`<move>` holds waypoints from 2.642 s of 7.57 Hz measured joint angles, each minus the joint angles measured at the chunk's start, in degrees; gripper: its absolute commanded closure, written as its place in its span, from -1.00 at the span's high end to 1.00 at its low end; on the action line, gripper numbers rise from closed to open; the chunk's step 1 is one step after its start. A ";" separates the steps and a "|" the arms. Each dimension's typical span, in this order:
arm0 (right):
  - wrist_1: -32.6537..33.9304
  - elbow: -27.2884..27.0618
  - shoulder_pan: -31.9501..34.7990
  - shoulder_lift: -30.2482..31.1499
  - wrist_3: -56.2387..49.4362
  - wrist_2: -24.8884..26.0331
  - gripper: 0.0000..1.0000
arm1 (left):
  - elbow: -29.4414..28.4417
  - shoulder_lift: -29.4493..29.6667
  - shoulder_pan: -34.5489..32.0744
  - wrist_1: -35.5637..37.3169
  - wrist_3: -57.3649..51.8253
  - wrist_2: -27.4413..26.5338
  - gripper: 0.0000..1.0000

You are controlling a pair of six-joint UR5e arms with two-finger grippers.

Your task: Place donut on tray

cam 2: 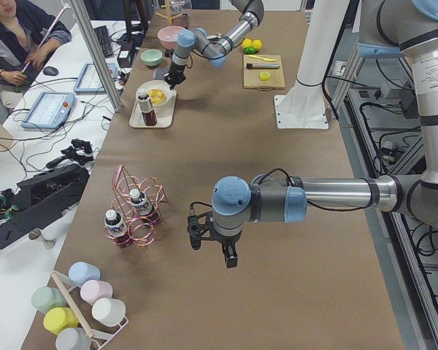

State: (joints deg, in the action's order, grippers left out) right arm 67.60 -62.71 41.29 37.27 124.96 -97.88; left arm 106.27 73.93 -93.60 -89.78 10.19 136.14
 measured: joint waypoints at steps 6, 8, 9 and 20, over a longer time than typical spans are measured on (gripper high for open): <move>5.88 -9.85 1.96 4.19 -6.45 -2.02 0.99 | 0.05 -0.41 0.00 0.04 0.00 0.16 0.98; 7.13 -20.13 5.44 13.57 -15.99 -7.94 1.00 | 0.00 -0.47 0.00 0.04 0.00 0.24 0.98; 7.33 -25.92 8.23 19.89 -21.96 -11.99 1.00 | 0.00 -0.72 0.00 0.01 0.00 0.25 0.98; 15.03 -37.21 51.11 65.72 -122.46 -32.93 1.00 | 0.08 -1.37 0.89 -0.05 0.00 0.35 0.98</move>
State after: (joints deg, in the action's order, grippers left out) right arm 82.63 -99.93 92.41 102.99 2.51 -130.81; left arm 106.35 72.56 -92.71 -89.83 10.20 136.50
